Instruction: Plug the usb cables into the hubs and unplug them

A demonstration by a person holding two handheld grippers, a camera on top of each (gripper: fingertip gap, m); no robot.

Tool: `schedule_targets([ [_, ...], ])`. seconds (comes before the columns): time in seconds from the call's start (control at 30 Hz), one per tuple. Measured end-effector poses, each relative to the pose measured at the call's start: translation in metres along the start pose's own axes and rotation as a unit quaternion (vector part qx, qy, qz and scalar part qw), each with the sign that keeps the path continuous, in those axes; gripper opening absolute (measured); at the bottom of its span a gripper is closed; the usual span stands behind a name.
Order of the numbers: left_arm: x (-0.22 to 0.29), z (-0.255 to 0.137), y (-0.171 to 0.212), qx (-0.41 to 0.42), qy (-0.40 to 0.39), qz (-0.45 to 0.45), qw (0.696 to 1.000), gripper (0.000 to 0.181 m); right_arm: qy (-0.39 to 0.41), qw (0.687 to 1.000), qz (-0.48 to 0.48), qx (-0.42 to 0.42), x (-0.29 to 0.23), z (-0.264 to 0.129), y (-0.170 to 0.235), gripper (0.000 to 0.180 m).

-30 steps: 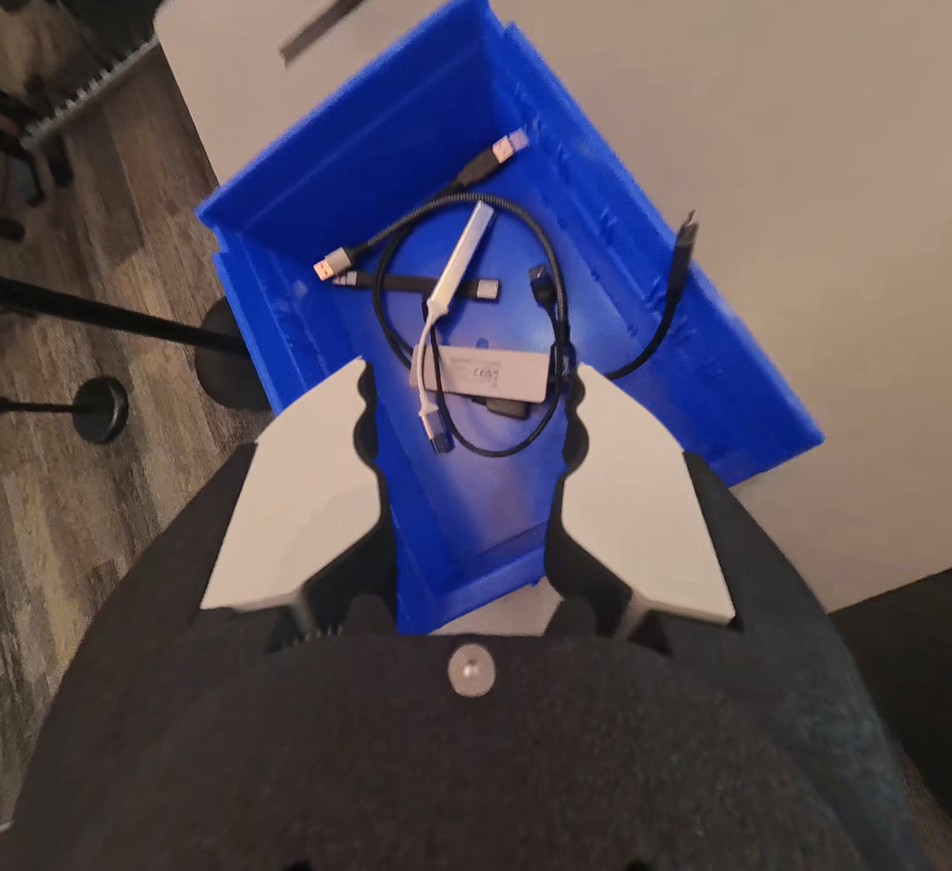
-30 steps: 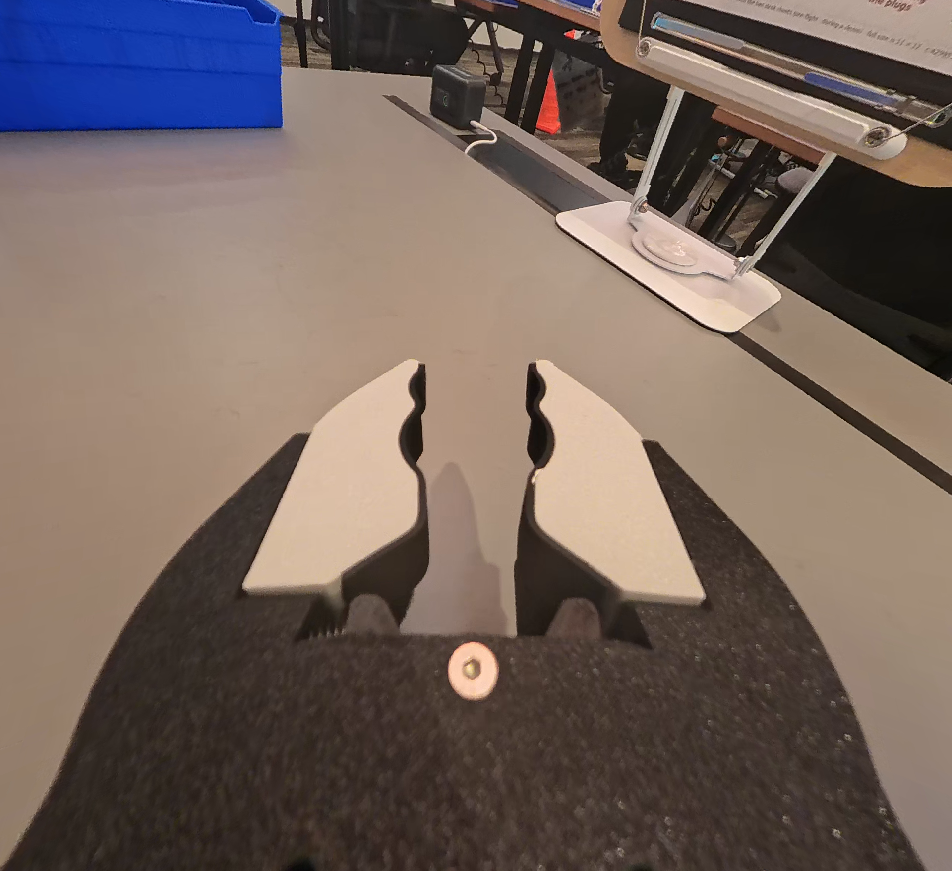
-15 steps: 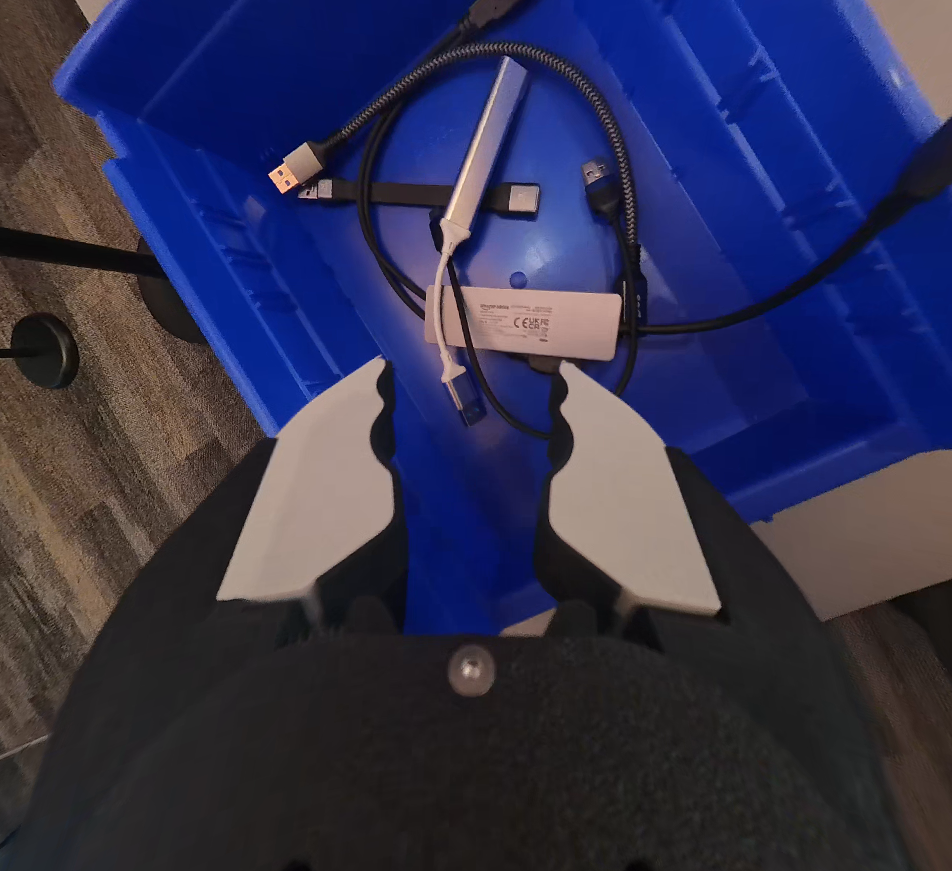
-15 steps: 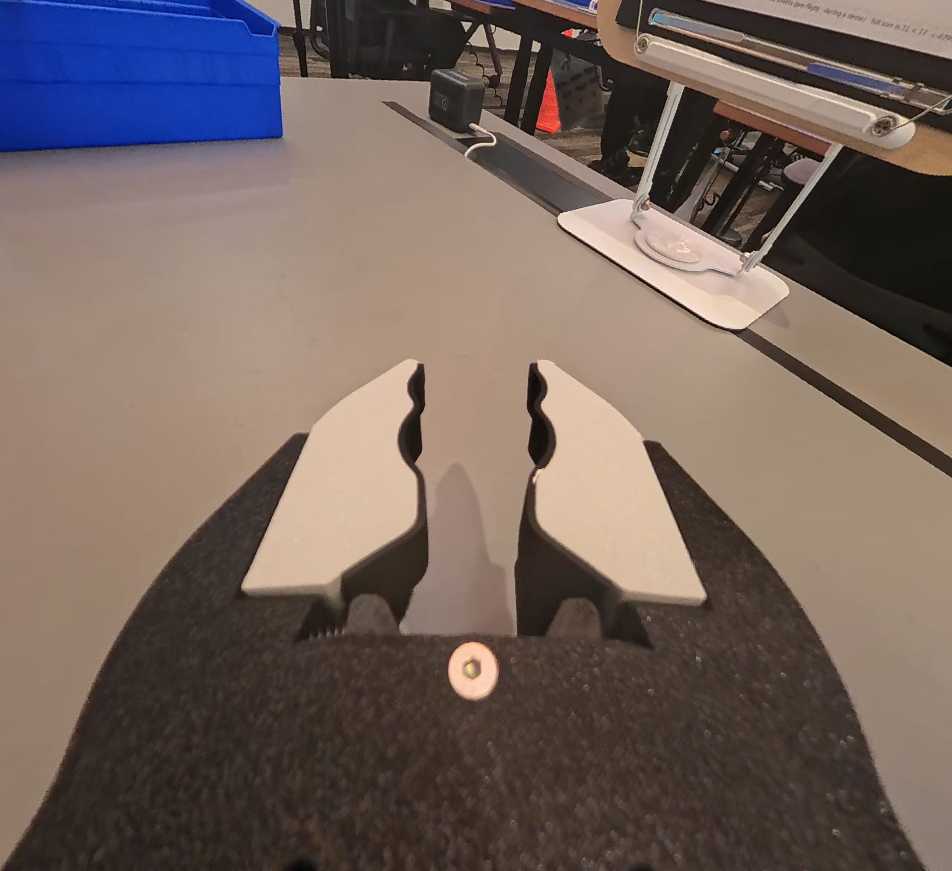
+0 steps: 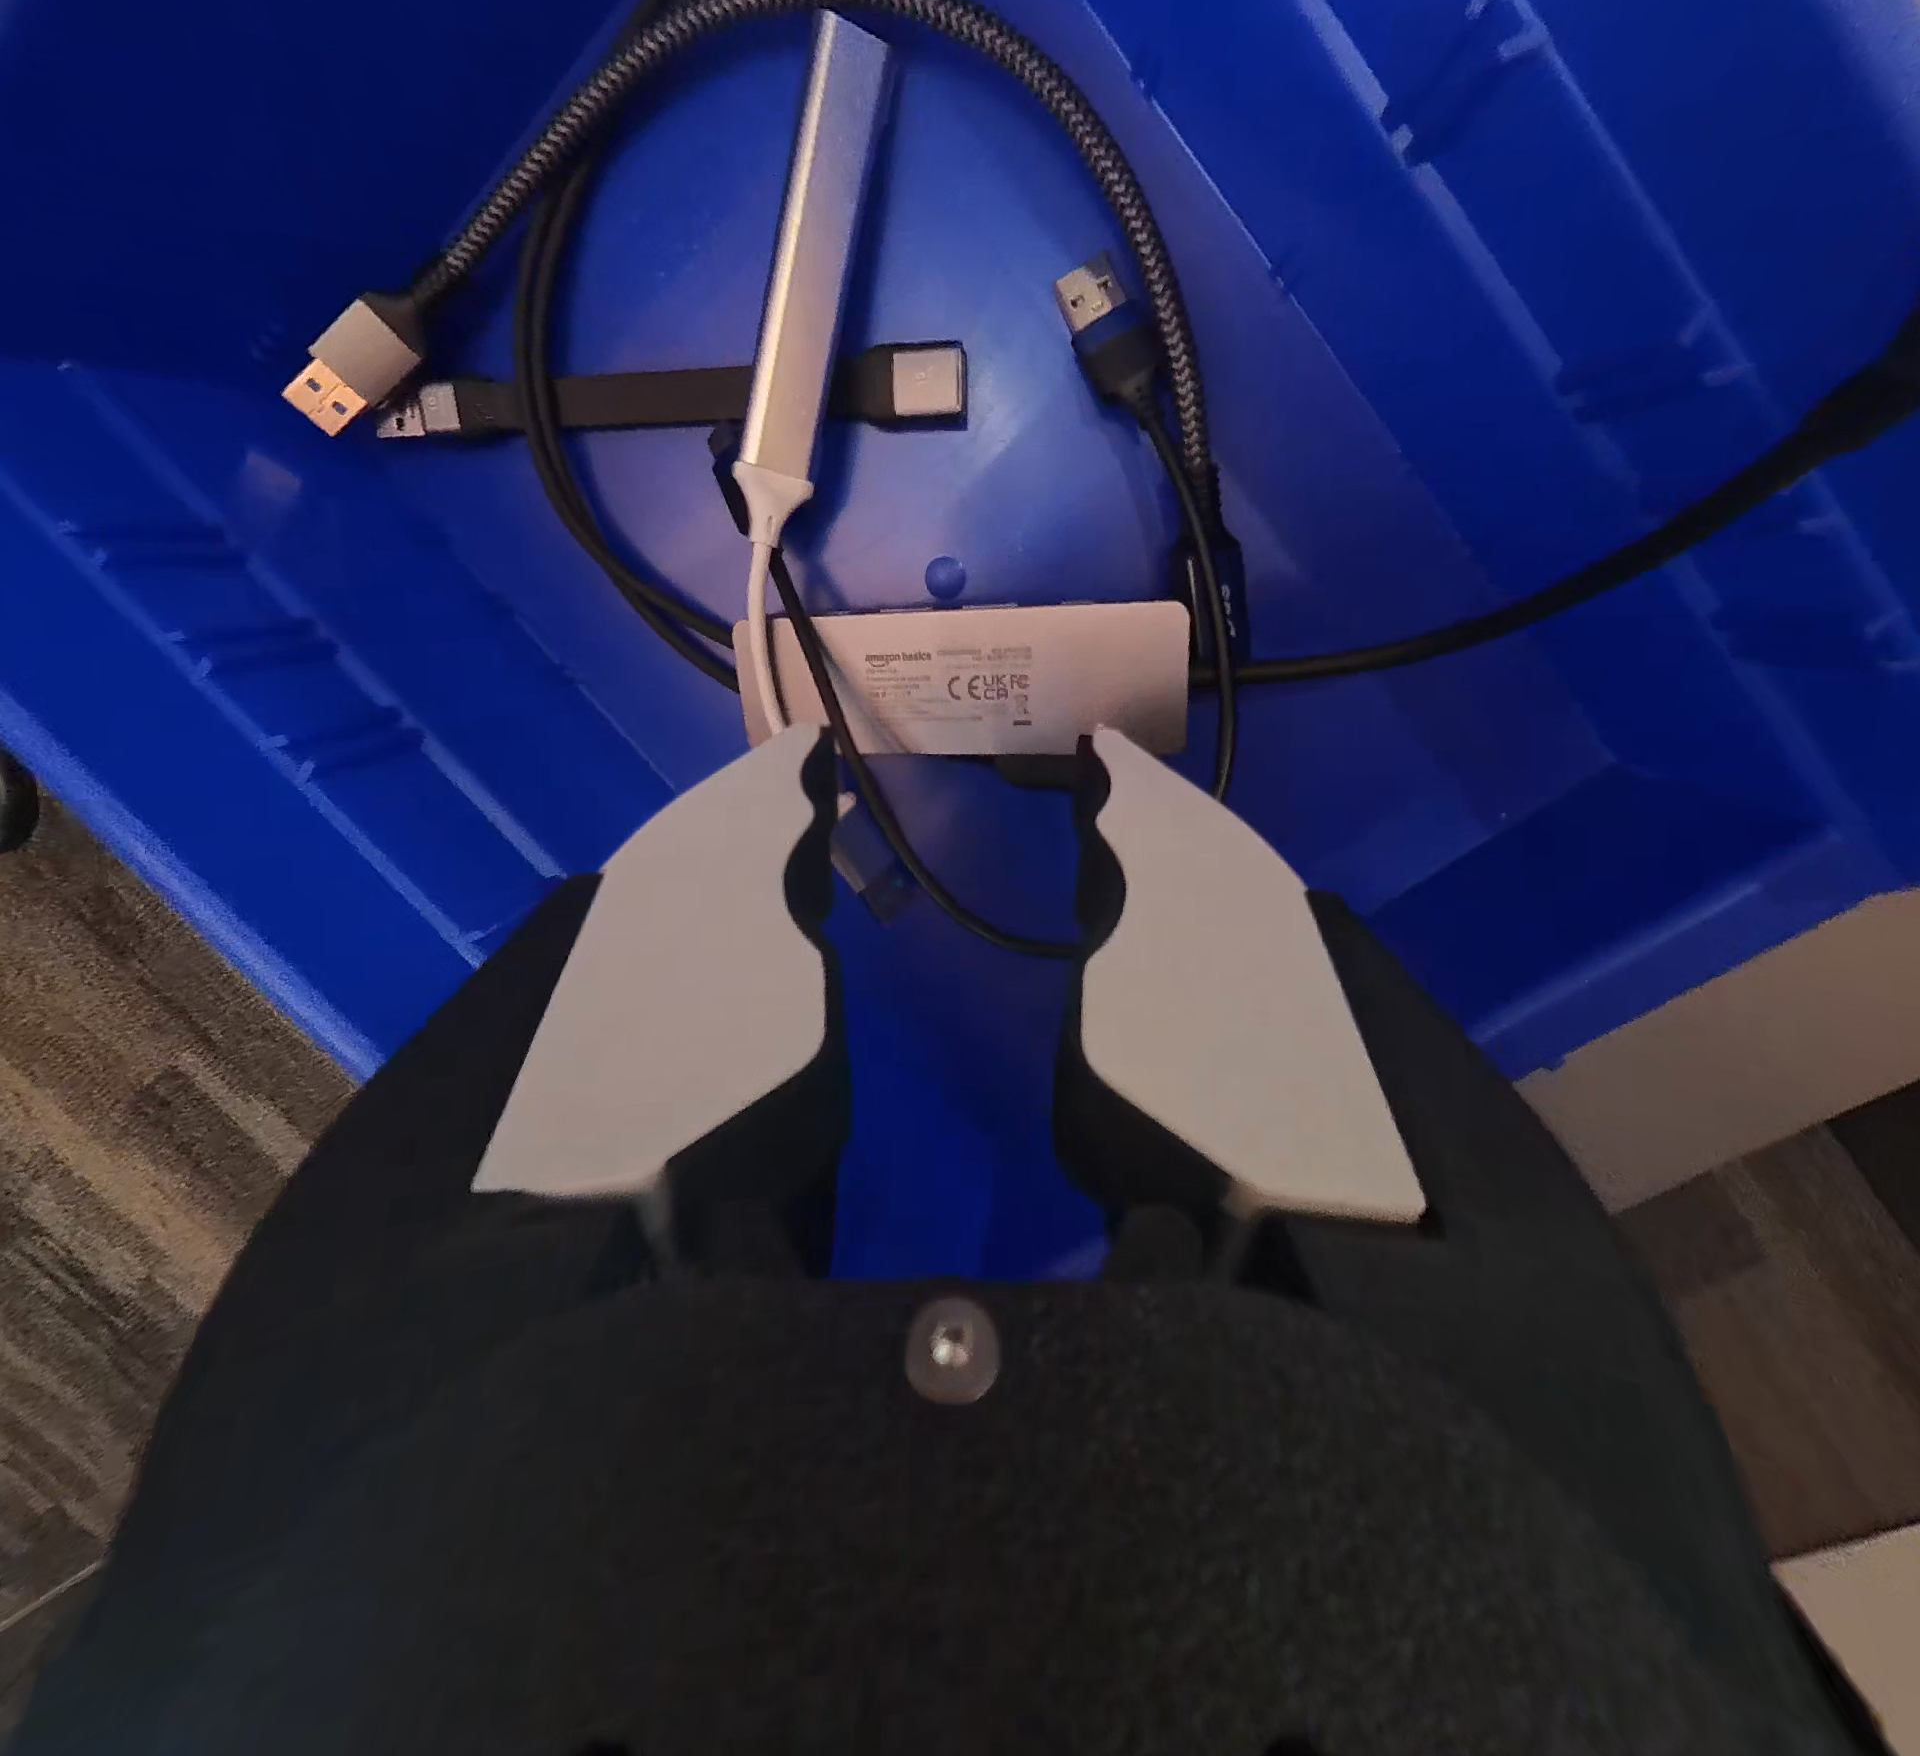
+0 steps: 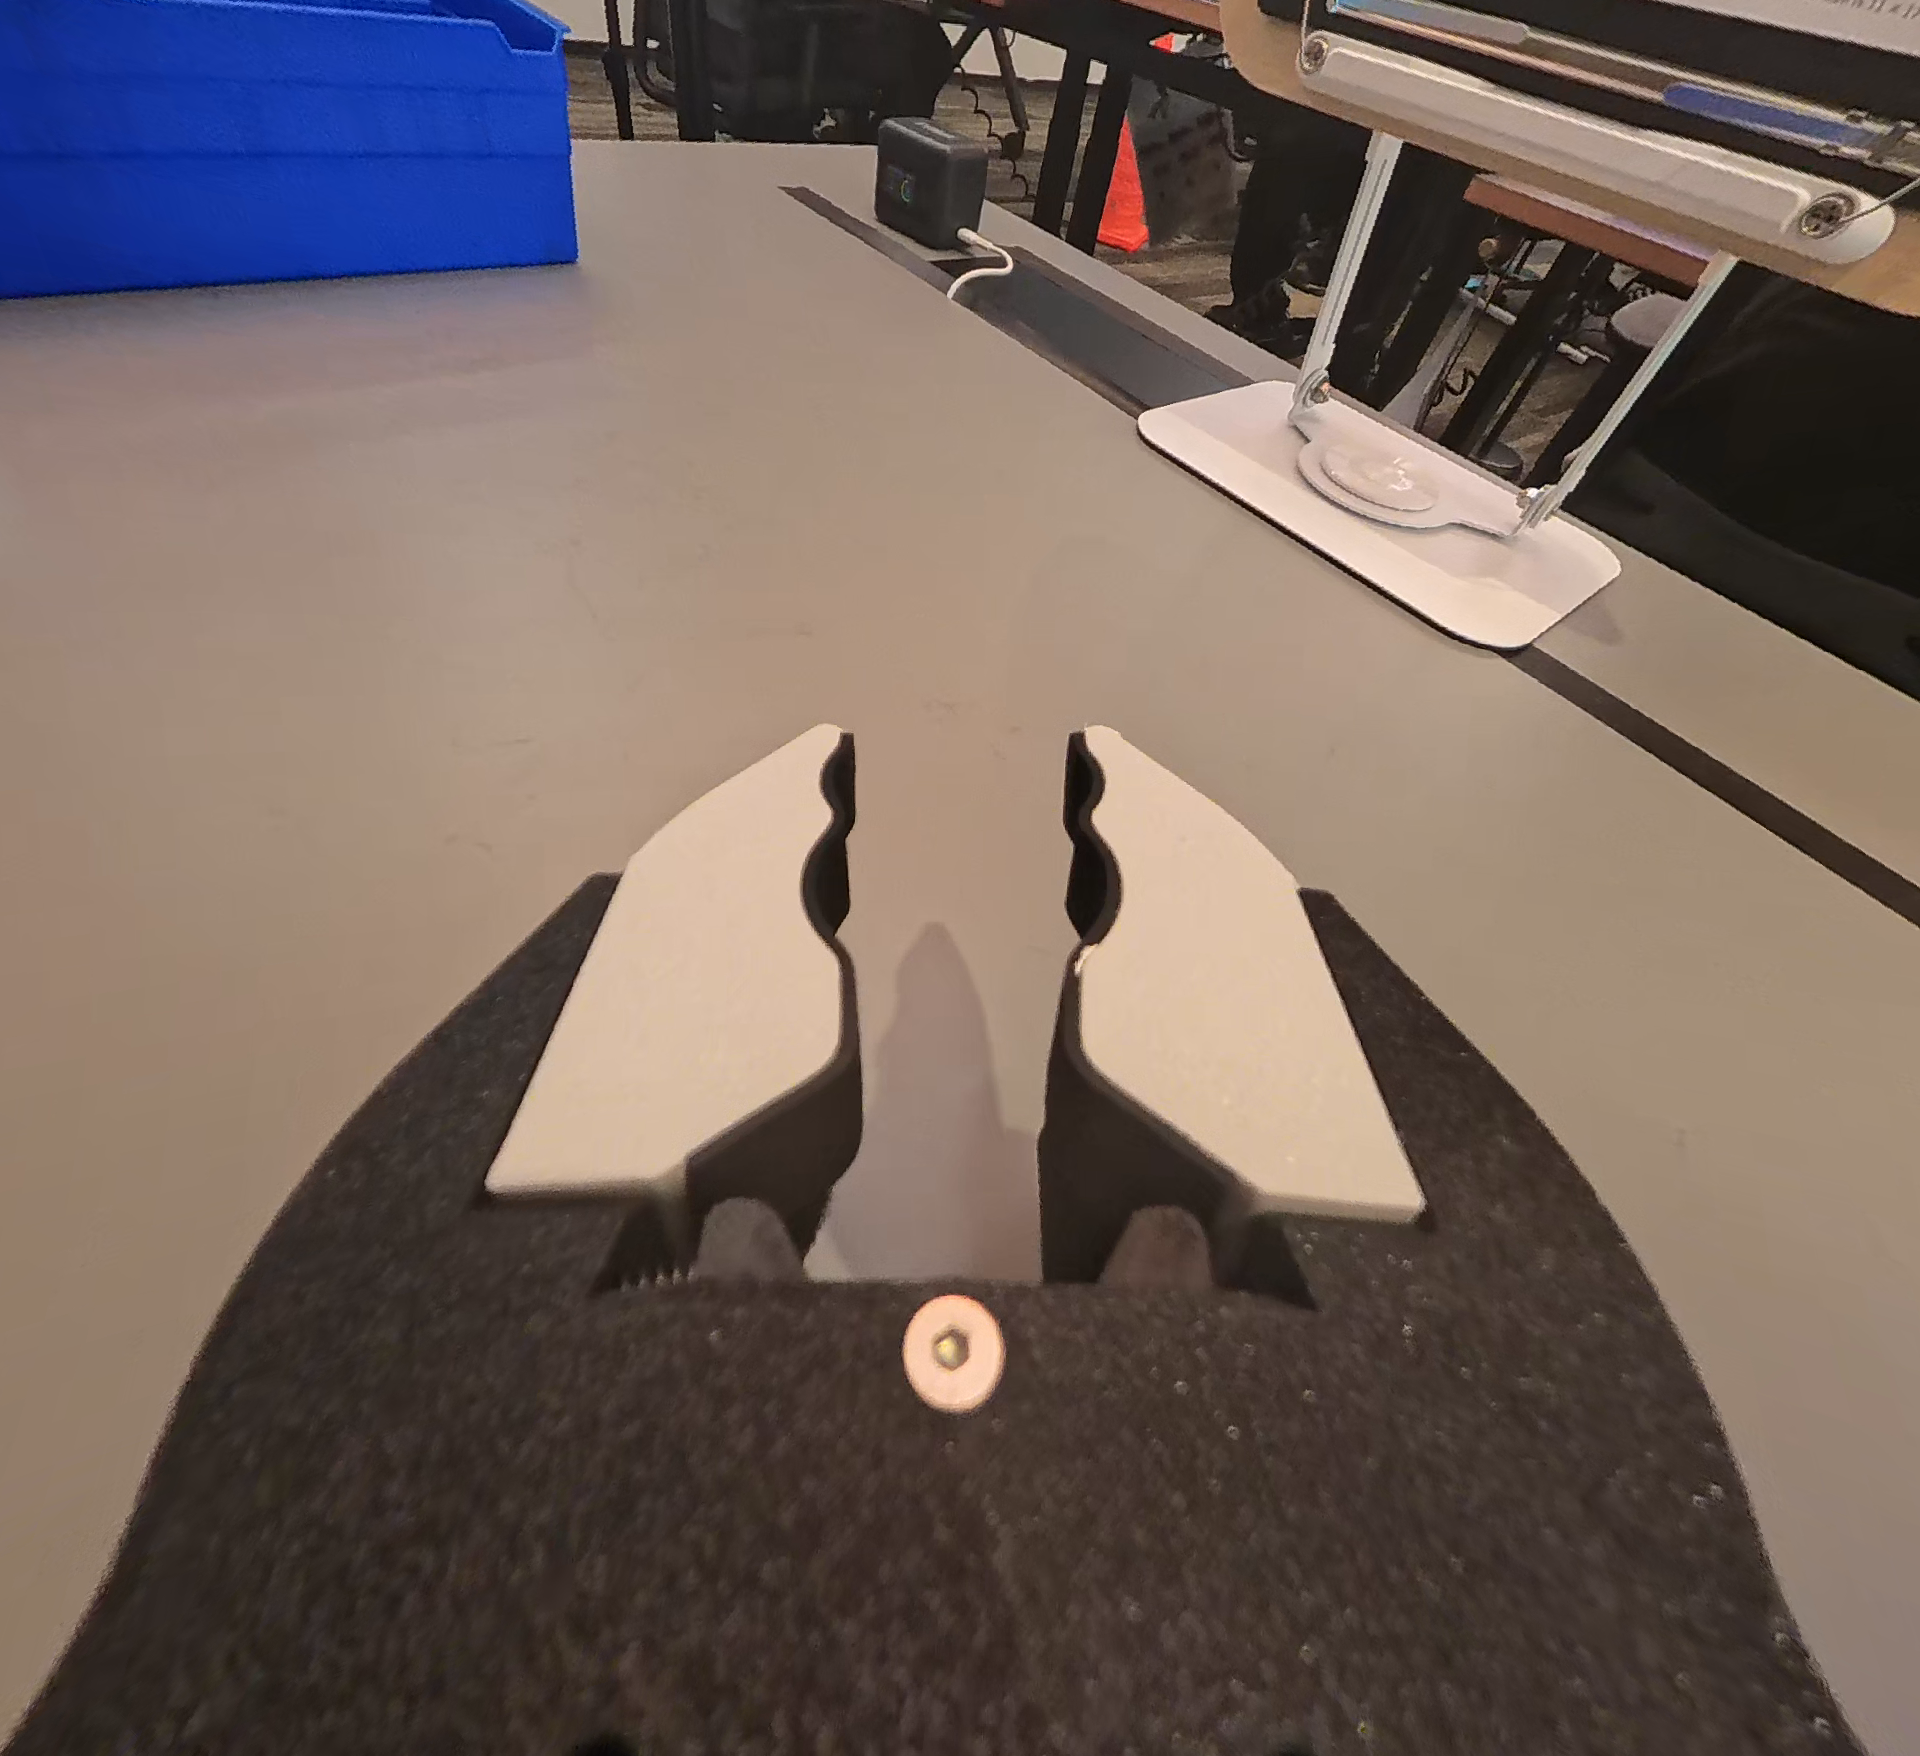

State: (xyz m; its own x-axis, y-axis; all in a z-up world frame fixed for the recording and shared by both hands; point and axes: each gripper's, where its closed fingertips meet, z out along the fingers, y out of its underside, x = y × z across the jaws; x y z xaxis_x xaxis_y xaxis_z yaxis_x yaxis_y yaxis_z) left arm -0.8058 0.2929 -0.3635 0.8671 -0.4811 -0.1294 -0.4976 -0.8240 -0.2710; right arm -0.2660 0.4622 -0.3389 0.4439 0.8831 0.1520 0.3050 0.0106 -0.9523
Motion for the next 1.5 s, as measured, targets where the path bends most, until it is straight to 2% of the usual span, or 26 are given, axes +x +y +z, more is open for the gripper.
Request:
schedule_targets([
  [0.13,0.011,-0.002,0.005,-0.034,0.040,0.074,0.996,0.041,-0.002,1.000,0.002,0.002,0.001,-0.001,0.000,0.038],
  [0.37,0.008,-0.001,0.003,-0.094,0.062,0.199,0.974,0.045,-0.001,1.000,-0.007,0.005,0.000,-0.001,-0.001,0.039],
  [0.5,0.007,0.006,-0.001,-0.100,0.056,0.238,0.965,0.049,0.004,1.000,-0.009,0.011,0.001,-0.002,-0.004,0.039],
  [0.73,0.005,0.008,-0.016,-0.058,0.032,0.300,0.952,0.056,0.016,1.000,-0.007,0.006,0.007,-0.002,-0.004,0.039],
  [1.03,-0.001,0.014,-0.003,-0.087,0.033,0.350,0.932,0.053,0.040,0.999,0.000,0.019,0.009,-0.005,-0.023,0.040],
  [1.5,0.002,0.038,0.010,-0.128,0.045,0.390,0.911,0.050,0.025,1.000,-0.002,0.013,-0.002,0.004,-0.032,0.040],
])
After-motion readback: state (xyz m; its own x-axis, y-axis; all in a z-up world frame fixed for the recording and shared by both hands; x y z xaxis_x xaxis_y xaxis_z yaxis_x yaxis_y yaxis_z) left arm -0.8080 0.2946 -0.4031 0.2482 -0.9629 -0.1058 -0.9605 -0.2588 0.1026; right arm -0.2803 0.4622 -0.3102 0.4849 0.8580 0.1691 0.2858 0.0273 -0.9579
